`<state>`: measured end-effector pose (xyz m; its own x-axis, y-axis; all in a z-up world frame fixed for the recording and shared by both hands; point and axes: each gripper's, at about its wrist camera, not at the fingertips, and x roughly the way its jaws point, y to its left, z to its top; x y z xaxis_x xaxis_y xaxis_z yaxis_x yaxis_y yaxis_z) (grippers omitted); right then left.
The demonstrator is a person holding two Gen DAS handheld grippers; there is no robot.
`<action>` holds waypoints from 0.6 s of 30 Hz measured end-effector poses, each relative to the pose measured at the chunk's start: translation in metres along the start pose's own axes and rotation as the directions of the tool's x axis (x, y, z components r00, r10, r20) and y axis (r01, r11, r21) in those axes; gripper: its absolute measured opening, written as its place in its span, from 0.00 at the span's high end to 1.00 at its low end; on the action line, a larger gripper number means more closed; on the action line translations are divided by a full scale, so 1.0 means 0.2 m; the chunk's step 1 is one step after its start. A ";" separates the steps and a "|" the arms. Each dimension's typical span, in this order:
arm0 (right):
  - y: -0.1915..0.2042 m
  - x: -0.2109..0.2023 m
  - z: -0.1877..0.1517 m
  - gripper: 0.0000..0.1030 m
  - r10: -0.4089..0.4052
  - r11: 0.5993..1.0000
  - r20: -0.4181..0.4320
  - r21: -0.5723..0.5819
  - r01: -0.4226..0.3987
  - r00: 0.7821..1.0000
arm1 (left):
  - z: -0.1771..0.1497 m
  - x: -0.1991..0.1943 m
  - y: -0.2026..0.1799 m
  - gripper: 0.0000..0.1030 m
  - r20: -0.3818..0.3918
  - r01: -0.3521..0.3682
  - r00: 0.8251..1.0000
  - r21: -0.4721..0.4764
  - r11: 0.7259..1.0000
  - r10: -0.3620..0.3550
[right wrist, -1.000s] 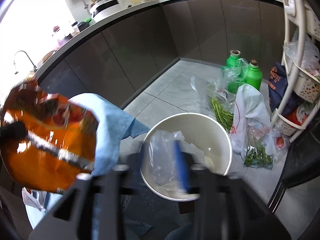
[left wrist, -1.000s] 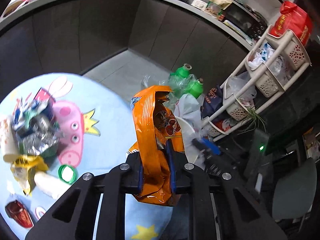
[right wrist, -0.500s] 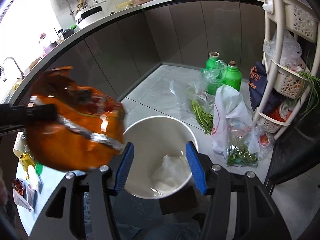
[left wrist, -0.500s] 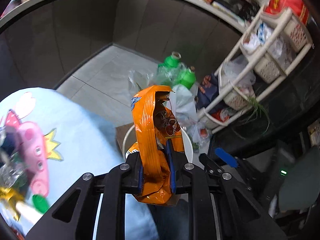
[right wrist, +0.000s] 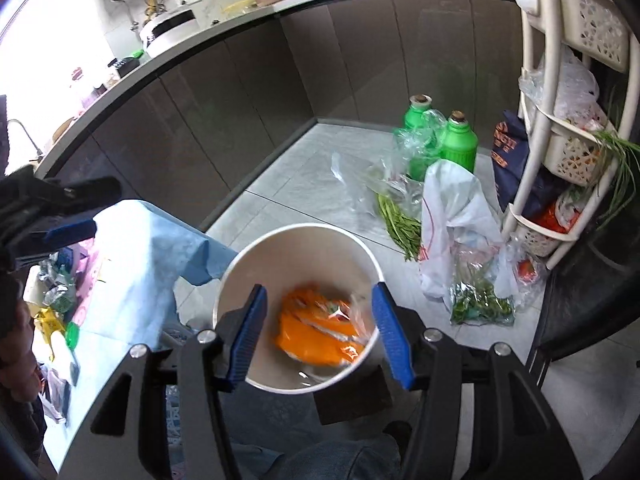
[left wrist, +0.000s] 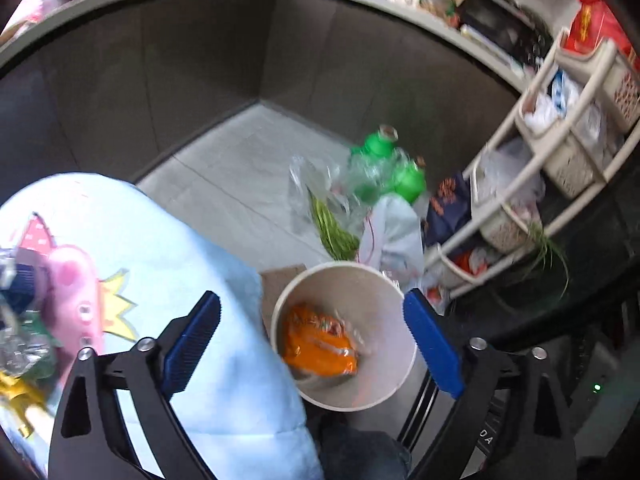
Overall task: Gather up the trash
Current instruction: 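Open the left tool to drop the orange bag into the bucket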
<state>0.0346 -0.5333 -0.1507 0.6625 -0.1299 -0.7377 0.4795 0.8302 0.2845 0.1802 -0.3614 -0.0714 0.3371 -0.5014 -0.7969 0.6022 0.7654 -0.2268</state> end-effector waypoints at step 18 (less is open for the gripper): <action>0.81 -0.41 0.01 0.03 0.302 0.912 0.017 -0.297 -0.283 0.953 | -0.53 -1.01 0.64 0.08 0.167 -0.217 0.951 -0.243 0.946 0.261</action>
<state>0.0586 -0.3896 -0.0442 0.7863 0.1174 -0.6066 0.0784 0.9549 0.2864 0.1126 -0.1198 0.0014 0.5986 -0.3445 -0.7232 0.3205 0.9304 -0.1780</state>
